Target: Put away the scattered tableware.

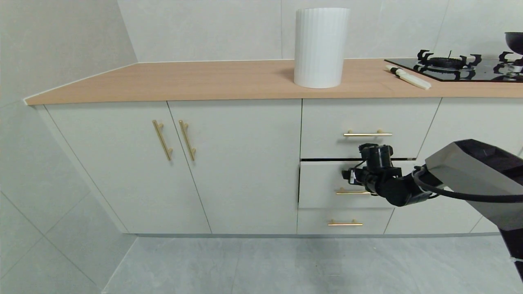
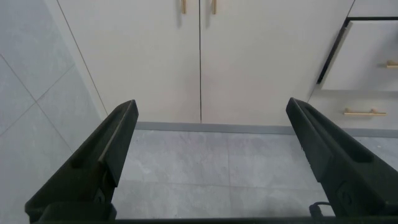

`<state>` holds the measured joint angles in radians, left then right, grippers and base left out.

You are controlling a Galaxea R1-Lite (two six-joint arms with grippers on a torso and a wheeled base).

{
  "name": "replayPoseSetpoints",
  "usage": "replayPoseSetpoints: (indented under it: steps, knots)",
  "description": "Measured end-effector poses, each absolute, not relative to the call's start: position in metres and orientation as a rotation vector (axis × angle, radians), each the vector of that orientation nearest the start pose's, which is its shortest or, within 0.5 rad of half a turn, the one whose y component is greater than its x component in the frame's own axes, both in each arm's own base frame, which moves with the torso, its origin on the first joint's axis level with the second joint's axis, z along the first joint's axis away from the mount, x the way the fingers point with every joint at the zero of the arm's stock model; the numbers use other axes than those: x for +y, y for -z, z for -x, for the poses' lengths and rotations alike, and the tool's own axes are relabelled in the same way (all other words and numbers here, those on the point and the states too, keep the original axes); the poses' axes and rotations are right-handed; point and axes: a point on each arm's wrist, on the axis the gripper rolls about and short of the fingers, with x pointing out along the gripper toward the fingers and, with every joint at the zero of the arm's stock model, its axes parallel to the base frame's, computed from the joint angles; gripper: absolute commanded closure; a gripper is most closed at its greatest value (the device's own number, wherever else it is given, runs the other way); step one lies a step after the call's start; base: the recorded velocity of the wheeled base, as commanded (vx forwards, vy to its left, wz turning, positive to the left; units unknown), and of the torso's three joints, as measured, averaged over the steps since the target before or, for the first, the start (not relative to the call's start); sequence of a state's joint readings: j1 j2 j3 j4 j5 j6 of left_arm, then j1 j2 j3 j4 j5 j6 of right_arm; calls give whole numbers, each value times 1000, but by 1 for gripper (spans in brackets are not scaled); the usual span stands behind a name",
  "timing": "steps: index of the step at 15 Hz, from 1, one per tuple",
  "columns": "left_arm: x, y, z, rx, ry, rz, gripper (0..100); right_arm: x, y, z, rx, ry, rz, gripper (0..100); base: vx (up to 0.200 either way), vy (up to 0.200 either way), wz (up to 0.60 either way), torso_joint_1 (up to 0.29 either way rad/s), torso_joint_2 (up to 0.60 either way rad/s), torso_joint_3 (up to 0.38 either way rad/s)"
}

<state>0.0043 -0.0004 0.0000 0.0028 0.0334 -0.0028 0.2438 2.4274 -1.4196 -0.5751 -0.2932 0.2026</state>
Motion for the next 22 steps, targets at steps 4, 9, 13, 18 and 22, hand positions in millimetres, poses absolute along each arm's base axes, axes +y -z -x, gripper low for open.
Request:
replayPoseSetpoints:
  steps: [4,9,13,18,22]
  knots:
    - [1,-75,23,3,-38,3,0,103,-41,-475,363,112,-108,0,0,0,0,0,0,0]
    - [1,-75,23,3,-38,3,0,100,-37,-484,345,133,-135,0,0,0,0,0,0,0]
    - [1,-75,23,2,-38,3,0,99,-36,-487,337,135,-139,0,0,0,0,0,0,0]
    - [1,-75,23,3,-38,3,0,95,-36,-491,324,142,-144,0,0,0,0,0,0,0]
    - [1,-75,23,2,-38,2,0,93,-37,-490,321,161,-143,0,0,0,0,0,0,0]
